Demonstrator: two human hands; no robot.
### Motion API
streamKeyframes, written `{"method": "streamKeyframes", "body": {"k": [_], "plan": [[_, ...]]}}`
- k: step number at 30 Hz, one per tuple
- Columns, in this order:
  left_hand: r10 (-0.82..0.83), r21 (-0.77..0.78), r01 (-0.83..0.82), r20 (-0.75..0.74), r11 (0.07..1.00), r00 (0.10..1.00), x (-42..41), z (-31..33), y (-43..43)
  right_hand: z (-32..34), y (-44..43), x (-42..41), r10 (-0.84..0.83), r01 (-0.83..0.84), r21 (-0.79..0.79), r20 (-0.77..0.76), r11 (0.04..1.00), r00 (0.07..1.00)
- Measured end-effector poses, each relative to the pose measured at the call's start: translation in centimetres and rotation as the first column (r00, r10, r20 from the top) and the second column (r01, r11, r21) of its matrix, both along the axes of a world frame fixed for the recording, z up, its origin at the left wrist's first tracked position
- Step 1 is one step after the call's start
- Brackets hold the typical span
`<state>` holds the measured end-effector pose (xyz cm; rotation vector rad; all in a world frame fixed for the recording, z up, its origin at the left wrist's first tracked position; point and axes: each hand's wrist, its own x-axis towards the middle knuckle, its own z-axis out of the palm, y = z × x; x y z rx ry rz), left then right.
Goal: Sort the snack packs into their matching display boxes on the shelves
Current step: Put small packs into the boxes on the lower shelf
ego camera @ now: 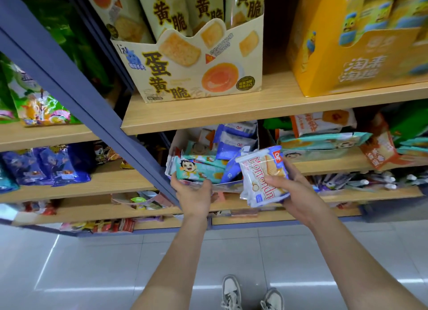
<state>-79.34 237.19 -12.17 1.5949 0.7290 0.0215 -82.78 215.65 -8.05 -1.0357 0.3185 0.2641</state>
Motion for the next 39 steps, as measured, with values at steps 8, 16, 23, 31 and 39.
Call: {"method": "streamKeyframes", "body": {"k": [8,16,23,31,39], "plan": [[-0.155,0.547,0.19,-0.11,0.816,0.982,2.6,3.6,4.8,-0.7,2.6,-2.1,-0.17,0.176,-0.072,0.088,0.982,0.982],[-0.381,0.86,0.284,-0.115,0.424,0.917,3.5,4.0,6.3,-0.7,4.8,-2.5,-0.234,0.283,-0.26,0.204,0.923,0.951],[-0.399,0.756,0.653,-0.614,-0.049,0.681,4.5,3.7,6.0,-1.0,5.7,-2.8,-0.249,0.313,-0.291,0.236,0.904,0.939],[-0.429,0.741,0.591,-0.443,0.32,0.787,6.3,5.3,6.1,-0.3,6.3,-3.3,-0.187,0.279,-0.405,0.253,0.871,0.949],[-0.471,0.602,0.731,-0.568,0.321,0.675,8.2,7.0,5.2,0.4,6.2,-3.0,-0.121,0.213,-0.444,0.225,0.87,0.967]]}}
